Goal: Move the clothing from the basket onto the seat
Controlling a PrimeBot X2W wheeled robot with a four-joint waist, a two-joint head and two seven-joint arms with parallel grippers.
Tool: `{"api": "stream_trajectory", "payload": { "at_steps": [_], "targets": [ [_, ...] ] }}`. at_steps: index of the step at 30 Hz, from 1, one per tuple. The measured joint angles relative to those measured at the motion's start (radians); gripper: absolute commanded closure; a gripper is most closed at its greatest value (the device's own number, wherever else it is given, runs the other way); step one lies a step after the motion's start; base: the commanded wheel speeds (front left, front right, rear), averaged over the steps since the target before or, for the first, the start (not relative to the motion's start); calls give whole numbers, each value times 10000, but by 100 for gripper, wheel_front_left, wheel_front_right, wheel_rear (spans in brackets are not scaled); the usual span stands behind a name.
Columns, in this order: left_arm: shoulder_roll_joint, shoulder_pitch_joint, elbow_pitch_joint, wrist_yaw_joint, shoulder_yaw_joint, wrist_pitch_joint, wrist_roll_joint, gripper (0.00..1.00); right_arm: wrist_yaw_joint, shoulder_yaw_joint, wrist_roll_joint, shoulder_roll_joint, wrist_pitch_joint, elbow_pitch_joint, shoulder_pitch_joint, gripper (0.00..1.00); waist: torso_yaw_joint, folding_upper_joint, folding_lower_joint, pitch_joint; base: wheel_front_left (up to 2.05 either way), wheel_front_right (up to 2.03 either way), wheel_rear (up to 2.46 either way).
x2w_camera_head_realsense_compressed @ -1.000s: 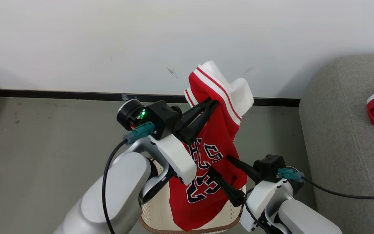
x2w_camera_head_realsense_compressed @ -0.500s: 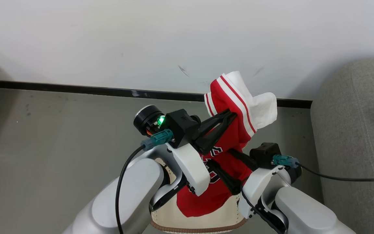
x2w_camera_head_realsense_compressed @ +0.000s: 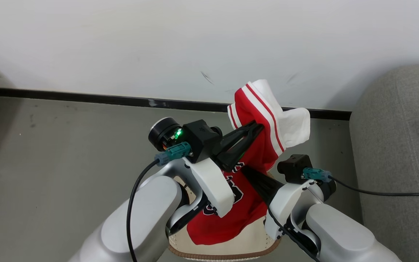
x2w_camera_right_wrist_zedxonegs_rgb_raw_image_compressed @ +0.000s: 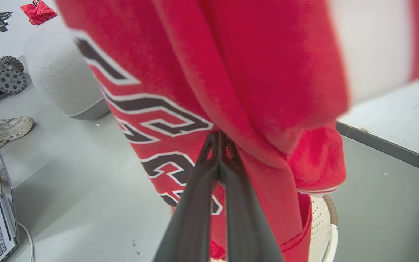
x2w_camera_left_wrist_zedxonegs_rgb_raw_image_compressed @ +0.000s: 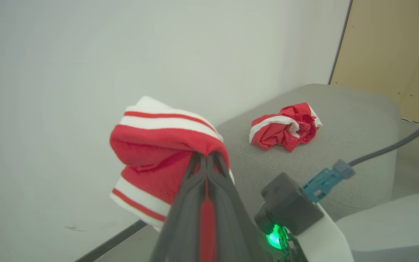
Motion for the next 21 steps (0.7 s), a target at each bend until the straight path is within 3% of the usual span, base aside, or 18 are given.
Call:
{"api": "stream_trajectory", "payload": {
  "at_steps": [12, 21],
  "targets": [
    [165, -36, 336, 38, 485, -174, -8, 100, 0, 213, 198, -98, 2, -222, 57, 100, -189, 0, 0, -4, 0, 0, 0],
    [247, -39, 583, 52, 546, -249, -77, 100, 0, -351, 196, -324, 0, -826, 217, 100, -409, 0, 0, -32, 0, 0, 0]
  ]
}}
